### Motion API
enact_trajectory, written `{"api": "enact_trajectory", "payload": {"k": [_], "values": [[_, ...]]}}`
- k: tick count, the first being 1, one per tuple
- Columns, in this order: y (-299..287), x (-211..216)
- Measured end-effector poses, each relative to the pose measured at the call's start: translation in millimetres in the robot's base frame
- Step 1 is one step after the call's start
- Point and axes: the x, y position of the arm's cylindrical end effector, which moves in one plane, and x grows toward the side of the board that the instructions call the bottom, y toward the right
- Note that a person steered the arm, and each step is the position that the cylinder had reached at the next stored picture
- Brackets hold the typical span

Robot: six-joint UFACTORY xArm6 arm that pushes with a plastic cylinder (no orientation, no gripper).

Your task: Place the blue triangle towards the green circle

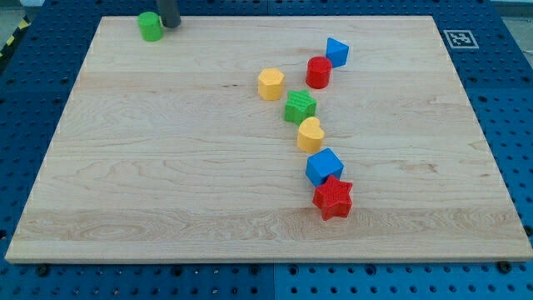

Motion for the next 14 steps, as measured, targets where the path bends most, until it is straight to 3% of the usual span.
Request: {"api": "enact_trajectory", "payload": {"k": [3, 4, 5, 10, 12, 14], "values": [[257, 11], [341, 55], [363, 96], [252, 97], [217, 72], [203, 100]]}}
